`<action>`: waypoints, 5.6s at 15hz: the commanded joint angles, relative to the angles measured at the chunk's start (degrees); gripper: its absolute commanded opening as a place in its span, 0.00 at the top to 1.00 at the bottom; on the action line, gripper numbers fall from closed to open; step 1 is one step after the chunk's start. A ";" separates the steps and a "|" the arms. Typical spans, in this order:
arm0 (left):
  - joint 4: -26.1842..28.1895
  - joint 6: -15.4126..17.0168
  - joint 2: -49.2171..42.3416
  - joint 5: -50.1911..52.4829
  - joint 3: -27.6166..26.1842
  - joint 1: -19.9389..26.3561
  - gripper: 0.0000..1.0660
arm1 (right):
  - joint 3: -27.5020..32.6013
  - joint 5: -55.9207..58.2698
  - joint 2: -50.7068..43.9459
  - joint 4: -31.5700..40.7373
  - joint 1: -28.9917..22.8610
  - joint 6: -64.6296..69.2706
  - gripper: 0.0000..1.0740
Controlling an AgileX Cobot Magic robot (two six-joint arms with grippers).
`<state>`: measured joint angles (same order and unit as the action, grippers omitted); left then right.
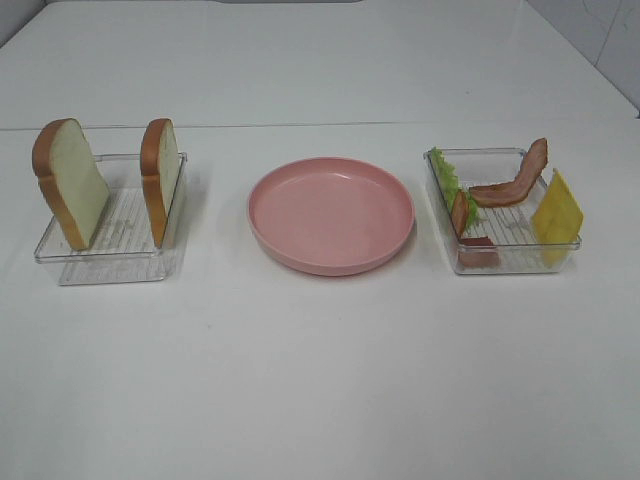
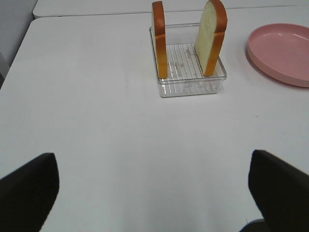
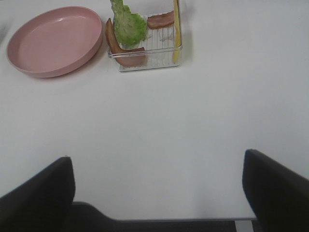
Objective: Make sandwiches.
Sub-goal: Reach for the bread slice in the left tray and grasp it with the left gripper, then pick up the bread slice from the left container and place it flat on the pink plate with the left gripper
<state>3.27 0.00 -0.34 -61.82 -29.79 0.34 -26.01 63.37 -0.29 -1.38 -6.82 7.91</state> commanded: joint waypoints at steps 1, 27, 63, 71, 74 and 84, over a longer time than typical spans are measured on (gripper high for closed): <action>0.23 0.29 -0.11 0.17 0.11 0.11 0.06 | 0.11 -0.29 -1.15 -0.29 0.23 -0.17 0.16; 0.29 0.63 14.44 4.41 -4.30 0.11 0.06 | 0.11 -0.29 -1.15 -0.29 0.23 -0.17 0.16; -3.27 23.49 133.90 -3.55 -90.01 -18.33 0.68 | 0.11 -0.29 -1.15 -0.29 0.23 -0.17 0.16; -6.36 23.89 133.61 -10.49 -94.82 -18.33 1.00 | 0.11 -0.29 -1.15 -0.29 0.23 -0.17 0.16; -6.88 23.55 131.72 -13.58 -100.32 -18.33 1.00 | 0.11 -0.29 -1.15 -0.23 0.23 -0.17 0.16; 27.04 14.84 134.70 -5.67 -109.72 -18.33 1.00 | 0.11 -0.29 -1.15 -0.17 0.23 -0.11 0.16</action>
<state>25.61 16.96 132.93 -68.30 -139.29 -17.88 -26.01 63.37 -0.29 -1.38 -6.82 7.91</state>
